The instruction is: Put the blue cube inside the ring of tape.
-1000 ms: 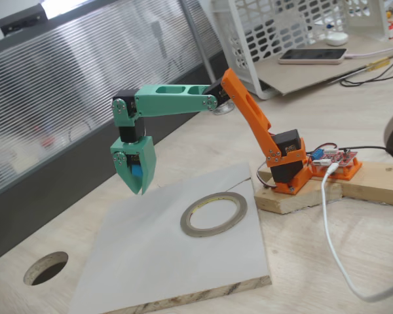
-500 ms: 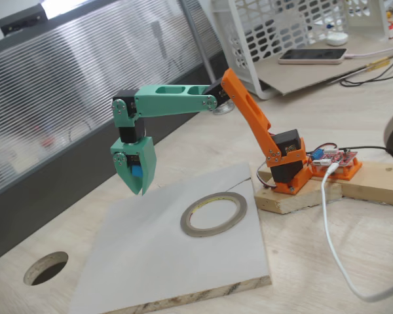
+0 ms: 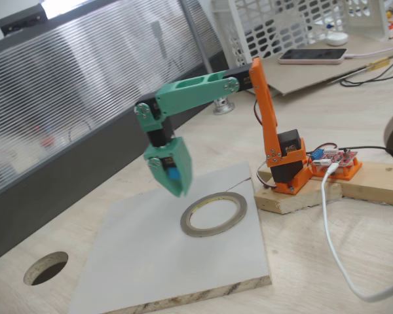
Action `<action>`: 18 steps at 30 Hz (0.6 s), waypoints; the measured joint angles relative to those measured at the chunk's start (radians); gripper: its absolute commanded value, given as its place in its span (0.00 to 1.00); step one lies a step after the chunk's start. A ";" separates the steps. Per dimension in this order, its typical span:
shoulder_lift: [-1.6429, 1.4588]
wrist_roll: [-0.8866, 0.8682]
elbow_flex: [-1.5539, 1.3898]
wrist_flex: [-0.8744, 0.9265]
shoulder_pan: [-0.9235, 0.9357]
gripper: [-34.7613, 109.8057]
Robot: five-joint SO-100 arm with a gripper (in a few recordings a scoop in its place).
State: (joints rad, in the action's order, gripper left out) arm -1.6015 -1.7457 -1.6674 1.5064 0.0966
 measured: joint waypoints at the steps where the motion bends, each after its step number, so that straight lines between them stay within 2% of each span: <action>1: -0.023 0.000 -0.049 0.000 -0.002 0.25; 6: -0.091 0.000 -0.212 -0.012 -0.003 0.25; 13: -0.149 0.000 -0.370 -0.210 -0.003 0.25; 18: -0.190 0.000 -0.465 -0.268 -0.003 0.25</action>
State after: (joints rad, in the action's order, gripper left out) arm -1.7917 -1.7457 -2.1322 1.2379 0.0936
